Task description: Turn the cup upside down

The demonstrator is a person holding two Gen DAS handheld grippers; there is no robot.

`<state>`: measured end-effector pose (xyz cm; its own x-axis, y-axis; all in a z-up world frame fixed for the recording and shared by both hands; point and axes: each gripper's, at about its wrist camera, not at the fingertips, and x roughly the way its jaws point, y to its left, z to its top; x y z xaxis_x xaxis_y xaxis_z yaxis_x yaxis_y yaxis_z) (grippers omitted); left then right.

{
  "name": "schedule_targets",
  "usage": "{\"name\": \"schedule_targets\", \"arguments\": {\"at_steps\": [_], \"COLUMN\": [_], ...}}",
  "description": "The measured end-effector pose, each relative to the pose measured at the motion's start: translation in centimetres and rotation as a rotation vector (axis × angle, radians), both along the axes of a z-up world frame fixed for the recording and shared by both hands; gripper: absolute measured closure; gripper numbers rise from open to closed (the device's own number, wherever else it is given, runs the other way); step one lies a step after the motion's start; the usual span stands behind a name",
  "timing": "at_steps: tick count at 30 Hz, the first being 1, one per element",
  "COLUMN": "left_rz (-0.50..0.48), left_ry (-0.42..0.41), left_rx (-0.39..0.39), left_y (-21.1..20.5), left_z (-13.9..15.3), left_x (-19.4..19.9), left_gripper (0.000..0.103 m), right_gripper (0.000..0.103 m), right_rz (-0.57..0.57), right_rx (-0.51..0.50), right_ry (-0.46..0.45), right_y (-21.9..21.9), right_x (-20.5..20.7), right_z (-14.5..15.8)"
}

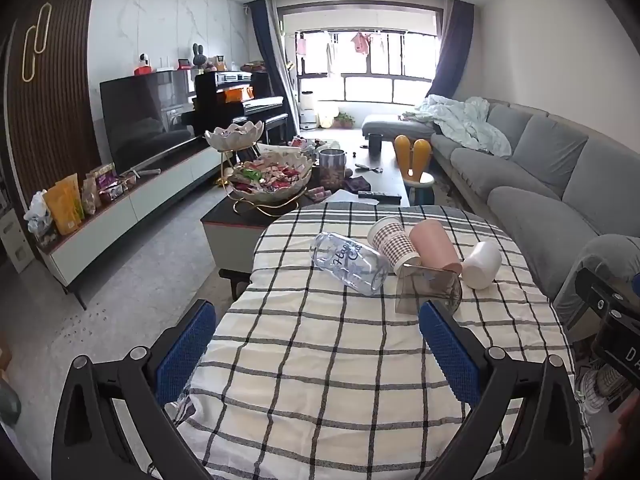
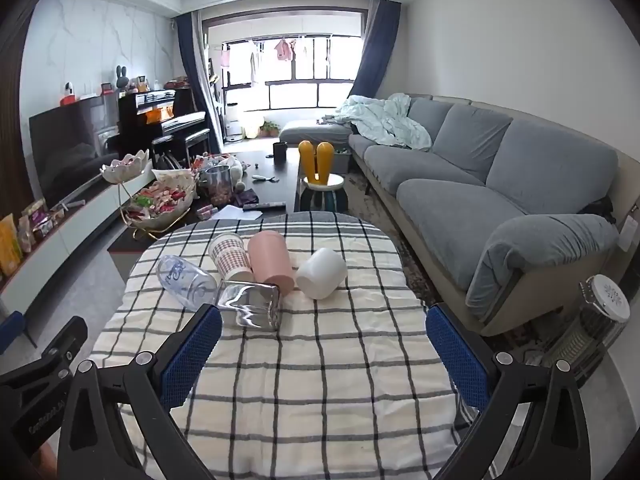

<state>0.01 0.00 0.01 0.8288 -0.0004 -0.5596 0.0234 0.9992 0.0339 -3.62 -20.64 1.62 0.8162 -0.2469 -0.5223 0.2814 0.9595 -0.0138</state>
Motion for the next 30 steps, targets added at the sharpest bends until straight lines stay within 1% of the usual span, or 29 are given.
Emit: {"name": "schedule_targets", "arguments": {"at_steps": [1,4,8,11,30], "left_rz": [-0.001,-0.009,0.003,0.004,0.005], "left_ry": [0.007,-0.007,-0.011,-0.029,-0.038], "left_rx": [0.001,0.006,-0.011,-0.004,-0.009], "left_y": [0.0,-0.4,0.1,-0.1,0.6], "left_z": [0.0,0.2,0.4,0.3,0.6], "left_x": [0.0,0.2,0.5,0.2,-0.2], "left_gripper": [0.0,0.0,0.0,0.0,0.0], "right_gripper": [0.0,0.0,0.0,0.0,0.0], "right_rz": [0.0,-0.001,-0.002,0.0,0.0], "right_rx": [0.005,0.001,-0.002,-0.001,0.003], "right_ry": [0.001,0.002,0.001,-0.001,-0.001], "right_y": [0.0,0.0,0.0,0.0,-0.1], "right_x": [0.0,0.0,0.0,-0.1,-0.1], "right_z": [0.0,0.1,0.1,0.1,0.2]}}
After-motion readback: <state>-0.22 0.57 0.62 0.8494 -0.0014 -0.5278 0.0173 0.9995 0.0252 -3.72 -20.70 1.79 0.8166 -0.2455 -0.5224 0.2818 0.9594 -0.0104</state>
